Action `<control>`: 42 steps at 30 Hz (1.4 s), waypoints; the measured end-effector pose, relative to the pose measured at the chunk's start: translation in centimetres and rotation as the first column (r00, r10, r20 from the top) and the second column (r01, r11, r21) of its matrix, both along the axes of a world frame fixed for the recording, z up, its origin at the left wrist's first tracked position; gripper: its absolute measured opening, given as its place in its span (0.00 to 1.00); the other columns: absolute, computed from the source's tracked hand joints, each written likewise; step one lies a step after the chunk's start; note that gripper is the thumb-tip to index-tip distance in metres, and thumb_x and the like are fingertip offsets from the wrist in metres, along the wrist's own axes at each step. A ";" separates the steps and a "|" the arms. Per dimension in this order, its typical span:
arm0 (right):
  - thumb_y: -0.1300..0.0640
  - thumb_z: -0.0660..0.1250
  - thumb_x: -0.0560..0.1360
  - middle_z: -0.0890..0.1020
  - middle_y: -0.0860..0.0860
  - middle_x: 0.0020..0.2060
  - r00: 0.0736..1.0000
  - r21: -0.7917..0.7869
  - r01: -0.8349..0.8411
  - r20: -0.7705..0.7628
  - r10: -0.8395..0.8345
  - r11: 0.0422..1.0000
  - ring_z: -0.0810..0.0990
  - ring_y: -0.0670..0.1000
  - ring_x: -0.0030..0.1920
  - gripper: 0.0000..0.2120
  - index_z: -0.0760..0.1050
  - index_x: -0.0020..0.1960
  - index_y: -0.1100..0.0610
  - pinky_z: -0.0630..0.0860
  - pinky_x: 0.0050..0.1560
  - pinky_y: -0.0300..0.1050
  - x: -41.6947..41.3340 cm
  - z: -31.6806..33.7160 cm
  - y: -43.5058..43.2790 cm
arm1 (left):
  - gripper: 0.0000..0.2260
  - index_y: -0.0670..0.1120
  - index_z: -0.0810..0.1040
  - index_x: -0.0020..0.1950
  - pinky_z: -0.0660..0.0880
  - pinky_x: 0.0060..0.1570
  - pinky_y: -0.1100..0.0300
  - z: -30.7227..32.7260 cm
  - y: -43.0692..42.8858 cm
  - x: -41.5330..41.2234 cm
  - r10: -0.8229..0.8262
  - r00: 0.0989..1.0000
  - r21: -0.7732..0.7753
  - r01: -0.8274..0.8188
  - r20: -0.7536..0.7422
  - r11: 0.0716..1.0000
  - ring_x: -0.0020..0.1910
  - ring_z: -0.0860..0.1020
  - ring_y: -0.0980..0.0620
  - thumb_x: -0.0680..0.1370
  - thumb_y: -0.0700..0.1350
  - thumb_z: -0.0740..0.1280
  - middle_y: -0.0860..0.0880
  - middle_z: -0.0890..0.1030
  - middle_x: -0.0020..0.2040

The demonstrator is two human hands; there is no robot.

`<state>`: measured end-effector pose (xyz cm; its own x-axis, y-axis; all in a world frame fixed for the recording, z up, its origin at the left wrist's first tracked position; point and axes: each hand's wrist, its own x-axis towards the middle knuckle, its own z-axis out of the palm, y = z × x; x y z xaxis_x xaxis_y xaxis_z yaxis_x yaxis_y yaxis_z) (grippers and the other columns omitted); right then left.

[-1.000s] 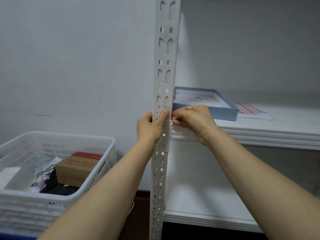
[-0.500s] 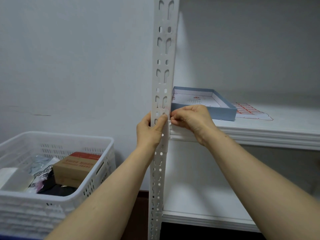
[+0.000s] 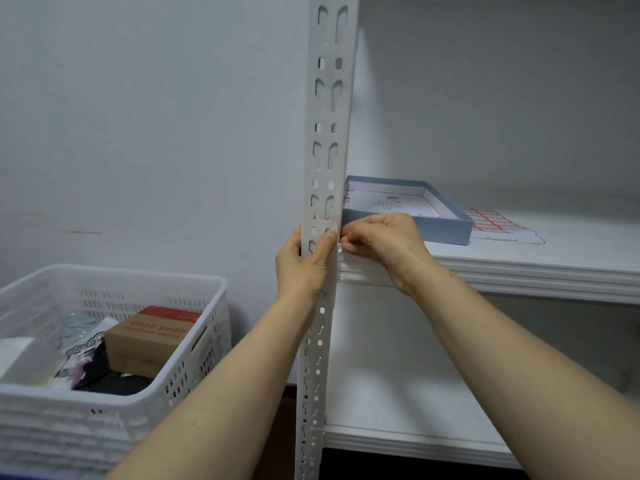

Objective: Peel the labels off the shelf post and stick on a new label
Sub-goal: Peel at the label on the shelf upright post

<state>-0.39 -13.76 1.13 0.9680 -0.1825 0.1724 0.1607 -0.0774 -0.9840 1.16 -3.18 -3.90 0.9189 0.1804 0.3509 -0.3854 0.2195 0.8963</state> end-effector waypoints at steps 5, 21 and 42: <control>0.70 0.67 0.68 0.80 0.53 0.26 1.000 -0.004 0.000 0.007 0.000 1.000 0.80 0.50 0.32 0.09 0.80 0.32 0.62 0.81 0.51 0.46 0.2 0.1 -0.2 | 0.04 0.44 0.80 0.48 0.73 0.35 0.72 0.3 -0.2 0.1 0.004 1.000 -0.012 -0.004 -0.012 1.000 0.31 0.77 0.64 0.75 0.42 0.68 0.51 0.81 0.37; 0.70 0.67 0.68 0.80 0.53 0.26 1.000 -0.001 0.001 -0.002 -0.001 1.000 0.80 0.49 0.32 0.08 0.81 0.33 0.62 0.81 0.52 0.46 0.1 0.0 -0.1 | 0.03 0.44 0.80 0.46 0.74 0.34 0.72 0.4 0.0 -0.3 -0.003 1.000 -0.007 0.003 -0.027 1.000 0.31 0.76 0.63 0.76 0.42 0.67 0.51 0.80 0.36; 0.70 0.64 0.74 0.81 0.56 0.34 0.996 0.084 -0.067 0.064 0.061 0.994 0.81 0.49 0.33 0.08 0.79 0.41 0.63 0.81 0.47 0.40 -1.1 -0.2 -0.9 | 0.21 0.45 0.71 0.67 0.58 0.67 0.59 1.7 -1.7 -2.3 0.446 0.877 0.165 -0.474 0.177 0.865 0.62 0.62 0.54 0.78 0.53 0.58 0.49 0.65 0.62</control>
<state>-1.50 -14.63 0.98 0.9662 -0.1371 0.2182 0.2228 0.0192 -0.9747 -1.15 -4.92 -2.16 0.6929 0.4860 0.5327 -0.5130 -0.1870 0.8378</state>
